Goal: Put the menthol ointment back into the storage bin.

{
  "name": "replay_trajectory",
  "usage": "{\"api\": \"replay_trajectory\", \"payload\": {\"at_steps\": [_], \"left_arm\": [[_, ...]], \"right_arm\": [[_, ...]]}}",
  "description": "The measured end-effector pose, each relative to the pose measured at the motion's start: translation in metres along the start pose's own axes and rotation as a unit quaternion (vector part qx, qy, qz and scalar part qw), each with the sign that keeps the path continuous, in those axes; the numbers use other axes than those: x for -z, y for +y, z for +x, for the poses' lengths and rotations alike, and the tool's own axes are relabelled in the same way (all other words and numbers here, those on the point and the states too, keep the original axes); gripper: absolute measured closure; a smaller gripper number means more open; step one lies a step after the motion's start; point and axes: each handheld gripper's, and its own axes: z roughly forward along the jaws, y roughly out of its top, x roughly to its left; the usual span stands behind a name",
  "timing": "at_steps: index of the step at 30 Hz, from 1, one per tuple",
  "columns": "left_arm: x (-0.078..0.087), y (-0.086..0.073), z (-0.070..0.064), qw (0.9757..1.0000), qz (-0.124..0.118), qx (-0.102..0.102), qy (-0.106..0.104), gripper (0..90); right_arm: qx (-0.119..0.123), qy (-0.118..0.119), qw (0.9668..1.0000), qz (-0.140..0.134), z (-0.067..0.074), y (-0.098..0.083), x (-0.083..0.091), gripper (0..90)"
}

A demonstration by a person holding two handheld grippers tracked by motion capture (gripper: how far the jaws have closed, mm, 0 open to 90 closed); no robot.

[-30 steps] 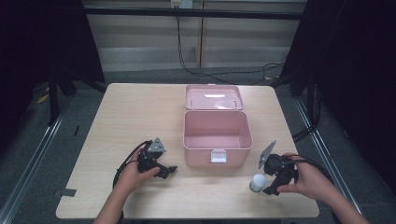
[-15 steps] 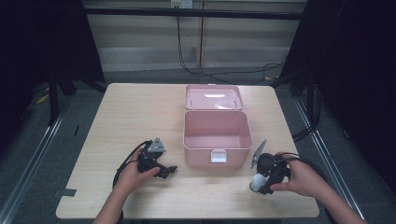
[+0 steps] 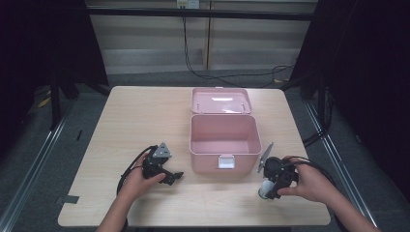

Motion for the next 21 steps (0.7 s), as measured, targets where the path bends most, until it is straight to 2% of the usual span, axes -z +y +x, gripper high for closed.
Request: {"api": "replay_trajectory", "payload": {"at_steps": [6,7,12,15,21], "left_arm": [[0.0,0.0,0.0,1.0,0.0,0.0,0.0,5.7],[0.0,0.0,0.0,1.0,0.0,0.0,0.0,5.7],[0.0,0.0,0.0,1.0,0.0,0.0,0.0,5.6],[0.0,0.0,0.0,1.0,0.0,0.0,0.0,5.7],[0.0,0.0,0.0,1.0,0.0,0.0,0.0,5.6]], "right_arm": [[0.003,-0.001,0.9999,0.011,0.0007,0.0042,-0.0023,45.6],[0.01,-0.003,0.9999,0.009,0.0002,0.0046,-0.0026,46.3],[0.005,-0.004,1.0,0.004,0.0005,0.0069,-0.0029,49.8],[0.012,-0.005,0.9999,0.007,0.0007,0.0077,-0.0027,50.0],[0.009,0.005,0.9999,0.01,0.002,0.0085,0.0006,50.5]]}}
